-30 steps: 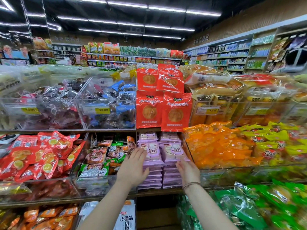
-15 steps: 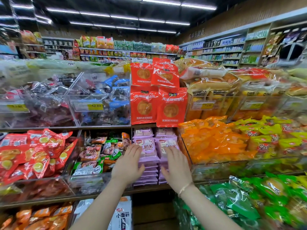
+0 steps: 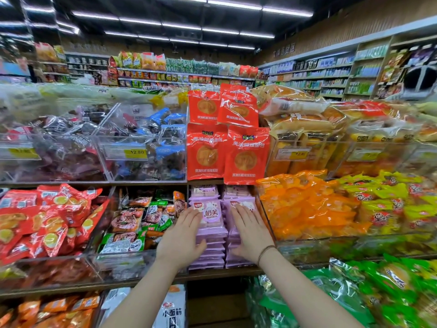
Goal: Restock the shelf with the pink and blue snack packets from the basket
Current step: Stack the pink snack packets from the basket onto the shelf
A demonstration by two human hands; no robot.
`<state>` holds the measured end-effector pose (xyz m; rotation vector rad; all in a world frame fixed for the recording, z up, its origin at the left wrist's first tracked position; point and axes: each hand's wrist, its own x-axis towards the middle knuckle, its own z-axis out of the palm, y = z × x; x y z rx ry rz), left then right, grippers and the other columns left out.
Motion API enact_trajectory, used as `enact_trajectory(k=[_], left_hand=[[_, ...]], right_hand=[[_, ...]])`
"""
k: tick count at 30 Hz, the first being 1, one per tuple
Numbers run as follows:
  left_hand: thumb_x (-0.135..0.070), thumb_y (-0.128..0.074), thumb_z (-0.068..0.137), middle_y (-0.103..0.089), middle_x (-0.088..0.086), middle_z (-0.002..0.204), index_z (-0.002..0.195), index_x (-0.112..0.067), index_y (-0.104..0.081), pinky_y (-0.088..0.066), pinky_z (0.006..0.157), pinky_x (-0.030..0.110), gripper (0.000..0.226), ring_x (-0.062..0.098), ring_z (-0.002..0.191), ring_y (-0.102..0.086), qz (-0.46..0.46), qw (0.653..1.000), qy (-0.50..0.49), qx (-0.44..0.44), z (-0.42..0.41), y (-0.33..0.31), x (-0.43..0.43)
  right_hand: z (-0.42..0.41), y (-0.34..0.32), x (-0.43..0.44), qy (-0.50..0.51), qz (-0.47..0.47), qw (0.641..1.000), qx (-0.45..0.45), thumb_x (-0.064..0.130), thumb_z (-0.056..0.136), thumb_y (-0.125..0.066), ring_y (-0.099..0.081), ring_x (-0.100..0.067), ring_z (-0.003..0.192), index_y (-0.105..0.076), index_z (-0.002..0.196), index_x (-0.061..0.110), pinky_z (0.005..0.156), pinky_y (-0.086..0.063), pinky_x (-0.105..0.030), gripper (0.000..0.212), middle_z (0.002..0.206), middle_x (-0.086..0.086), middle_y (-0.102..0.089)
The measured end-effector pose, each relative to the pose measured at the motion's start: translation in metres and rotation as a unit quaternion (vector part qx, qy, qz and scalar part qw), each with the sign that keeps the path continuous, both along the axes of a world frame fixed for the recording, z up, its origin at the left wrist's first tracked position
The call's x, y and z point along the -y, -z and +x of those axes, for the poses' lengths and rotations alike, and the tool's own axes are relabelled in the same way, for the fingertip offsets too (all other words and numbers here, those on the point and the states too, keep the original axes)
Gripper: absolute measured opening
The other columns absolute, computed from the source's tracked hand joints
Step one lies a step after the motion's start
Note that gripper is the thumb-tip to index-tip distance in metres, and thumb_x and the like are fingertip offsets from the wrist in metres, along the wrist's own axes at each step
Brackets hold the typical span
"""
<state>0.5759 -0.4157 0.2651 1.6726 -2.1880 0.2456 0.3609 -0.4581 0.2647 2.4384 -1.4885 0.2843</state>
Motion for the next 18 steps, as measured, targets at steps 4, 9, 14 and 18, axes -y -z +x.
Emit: enact_trajectory(k=[4,9,14,18], left_hand=[[-0.058,-0.04,0.087,-0.019,-0.007,0.157,0.15,-0.02,-0.021,-0.036,0.11,0.027,0.075,0.009,0.146,-0.005,-0.001,1.0,-0.008,0.012,-0.002,-0.001,-0.002],[-0.056,-0.04,0.088,-0.021,-0.007,0.156,0.149,-0.02,-0.023,-0.038,0.107,0.026,0.074,0.009,0.146,-0.007,-0.008,1.0,-0.008,-0.001,-0.001,0.001,-0.001],[-0.054,-0.047,0.088,-0.017,-0.004,0.159,0.151,-0.019,-0.019,-0.031,0.114,0.031,0.078,0.014,0.146,-0.014,-0.012,0.999,0.01,-0.029,-0.002,-0.004,-0.008],[-0.036,-0.067,0.084,-0.04,0.007,0.148,0.143,-0.009,-0.039,-0.031,0.113,0.04,0.071,0.024,0.136,-0.038,-0.086,0.99,0.015,-0.109,-0.013,-0.016,-0.034]], right_hand=[[-0.001,-0.001,0.0,0.01,-0.003,0.999,-0.035,0.047,0.069,-0.074,-0.003,-0.024,0.146,0.014,0.148,0.017,0.119,-0.001,-0.043,0.122,0.157,-0.006,-0.004],[0.002,-0.004,0.005,0.024,-0.02,0.998,-0.055,0.048,0.073,-0.071,-0.009,-0.025,0.145,0.011,0.149,0.016,0.119,-0.003,-0.044,0.116,0.156,-0.008,-0.012],[-0.001,-0.026,-0.007,0.003,0.062,0.998,-0.021,0.05,0.072,-0.07,-0.001,-0.02,0.146,0.01,0.149,0.022,0.119,0.002,-0.043,0.115,0.158,-0.002,-0.003],[-0.008,-0.047,-0.046,-0.067,0.098,0.975,0.187,0.045,0.082,-0.063,-0.005,-0.012,0.145,-0.01,0.15,0.024,0.117,-0.008,-0.029,0.089,0.158,0.006,-0.006]])
